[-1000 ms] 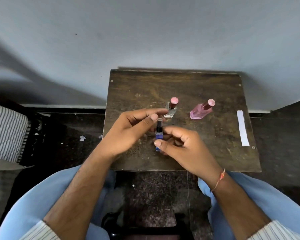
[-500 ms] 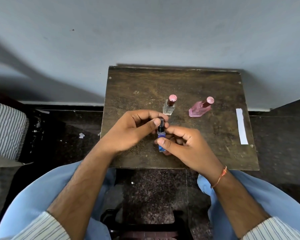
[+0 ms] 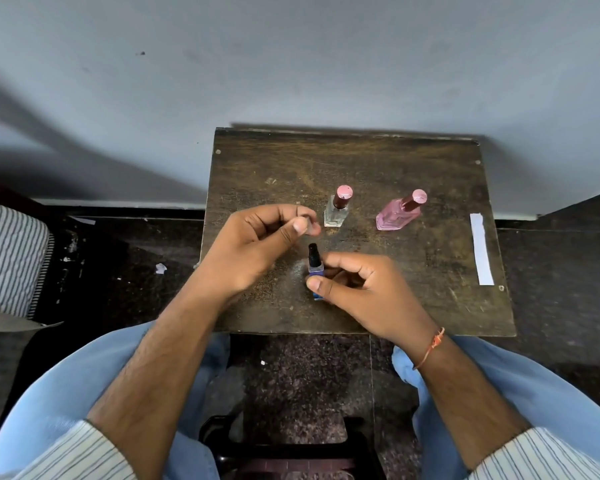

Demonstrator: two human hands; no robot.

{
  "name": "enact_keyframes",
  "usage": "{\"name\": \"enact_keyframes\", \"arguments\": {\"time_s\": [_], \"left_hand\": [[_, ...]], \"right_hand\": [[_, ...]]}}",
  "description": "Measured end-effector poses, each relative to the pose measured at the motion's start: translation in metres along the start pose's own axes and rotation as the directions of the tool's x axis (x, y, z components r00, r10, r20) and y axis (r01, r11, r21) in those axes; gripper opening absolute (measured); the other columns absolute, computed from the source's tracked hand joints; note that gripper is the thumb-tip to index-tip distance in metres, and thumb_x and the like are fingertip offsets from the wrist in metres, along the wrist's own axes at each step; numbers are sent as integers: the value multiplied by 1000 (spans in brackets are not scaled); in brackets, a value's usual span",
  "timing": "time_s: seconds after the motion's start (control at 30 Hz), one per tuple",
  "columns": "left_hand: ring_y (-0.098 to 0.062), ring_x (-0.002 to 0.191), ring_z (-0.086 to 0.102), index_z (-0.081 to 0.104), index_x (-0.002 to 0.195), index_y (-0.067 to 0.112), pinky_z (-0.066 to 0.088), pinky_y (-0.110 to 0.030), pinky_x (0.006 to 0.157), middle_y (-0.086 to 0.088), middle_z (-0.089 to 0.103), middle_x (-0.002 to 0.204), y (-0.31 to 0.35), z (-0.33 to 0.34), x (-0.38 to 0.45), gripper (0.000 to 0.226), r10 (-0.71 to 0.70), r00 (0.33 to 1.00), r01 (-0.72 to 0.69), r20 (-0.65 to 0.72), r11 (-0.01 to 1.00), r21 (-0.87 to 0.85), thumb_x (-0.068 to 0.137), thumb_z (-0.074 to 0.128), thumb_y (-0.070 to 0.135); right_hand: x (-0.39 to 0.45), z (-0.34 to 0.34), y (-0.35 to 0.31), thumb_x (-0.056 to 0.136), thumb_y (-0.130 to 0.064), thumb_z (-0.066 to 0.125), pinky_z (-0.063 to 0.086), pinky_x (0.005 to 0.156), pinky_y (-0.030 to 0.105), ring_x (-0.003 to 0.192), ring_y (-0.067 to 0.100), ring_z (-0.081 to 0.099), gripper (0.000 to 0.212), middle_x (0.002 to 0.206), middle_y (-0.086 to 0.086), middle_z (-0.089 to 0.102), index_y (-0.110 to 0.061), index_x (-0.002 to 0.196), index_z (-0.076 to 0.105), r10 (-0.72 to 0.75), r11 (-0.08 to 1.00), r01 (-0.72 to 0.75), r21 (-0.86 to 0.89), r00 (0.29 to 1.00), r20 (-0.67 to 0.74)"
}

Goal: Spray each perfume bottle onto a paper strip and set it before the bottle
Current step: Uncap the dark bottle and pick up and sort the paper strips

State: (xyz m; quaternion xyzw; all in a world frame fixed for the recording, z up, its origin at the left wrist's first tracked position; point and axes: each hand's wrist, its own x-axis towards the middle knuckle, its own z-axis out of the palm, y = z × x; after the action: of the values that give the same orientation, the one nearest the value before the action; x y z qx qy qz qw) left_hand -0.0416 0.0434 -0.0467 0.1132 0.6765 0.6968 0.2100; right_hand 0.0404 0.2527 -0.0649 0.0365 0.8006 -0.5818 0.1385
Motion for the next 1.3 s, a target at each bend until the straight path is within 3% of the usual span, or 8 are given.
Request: {"name": "enact_keyframes", "arguments": {"time_s": [0.23,0.4,0.43,0.5,0.6,0.8,1.0,1.3], "left_hand": [[-3,101,74,78,117,15,54,-20,92,0,84,110,-1,-2,2,22,-12,998,13,-56,999,30,101,67,24],[-39,98,76,81,118,26,61,-55,91,-5,83,110,-5,-11,5,20,-3,993,28,-122,978,208,100,73,30],[-34,91,75,81,116,32,61,-50,85,-3,83,110,-6,-13,5,17,-1,991,39,-137,961,275,101,74,30],[-5,84,67,79,113,40,53,-21,79,8,79,113,-8,-17,5,17,29,988,37,-152,910,412,101,76,28],[-5,85,63,81,116,36,45,-6,75,11,75,109,-9,-20,4,19,59,987,37,-150,821,570,101,77,26],[-7,73,58,82,117,34,42,-7,66,13,68,90,-10,-21,4,19,70,980,75,-185,734,675,101,76,27],[-4,80,63,81,123,34,48,-17,71,13,70,97,-9,-23,1,22,68,984,79,-164,656,751,102,74,29],[-2,82,62,80,124,36,43,-12,71,12,71,98,-11,-25,2,22,45,981,119,-188,626,770,103,72,31]], "right_hand": [[1,-3,-1,94,-27,84,64,86,52,87,30,77,25,100,-5,83,-27,119,83,8,1000,-8,29,1000,-2],[1,-5,0,92,-34,85,64,86,43,88,24,74,28,102,-12,83,-33,120,82,-21,1000,20,-11,999,-27],[1,-7,0,92,-35,86,64,85,39,86,21,73,29,103,-13,83,-32,121,82,-25,999,24,-26,999,-40],[1,-11,1,90,-36,87,61,85,32,83,8,70,31,106,-13,82,-31,121,82,-26,998,22,-51,997,-72],[2,-17,0,88,-37,89,61,90,29,90,3,73,29,106,-14,82,-34,116,82,-28,998,21,-63,994,-108],[4,-26,0,87,-28,91,58,91,27,96,15,73,26,110,-10,74,-30,111,82,-114,987,97,-126,984,-137],[2,-33,1,87,-28,91,58,88,27,89,14,71,32,105,-11,75,-35,116,83,-122,978,101,-184,987,-106],[2,-37,1,87,-31,91,52,85,15,96,5,70,32,105,-16,75,-37,118,83,-124,956,93,-278,988,-96]]}}
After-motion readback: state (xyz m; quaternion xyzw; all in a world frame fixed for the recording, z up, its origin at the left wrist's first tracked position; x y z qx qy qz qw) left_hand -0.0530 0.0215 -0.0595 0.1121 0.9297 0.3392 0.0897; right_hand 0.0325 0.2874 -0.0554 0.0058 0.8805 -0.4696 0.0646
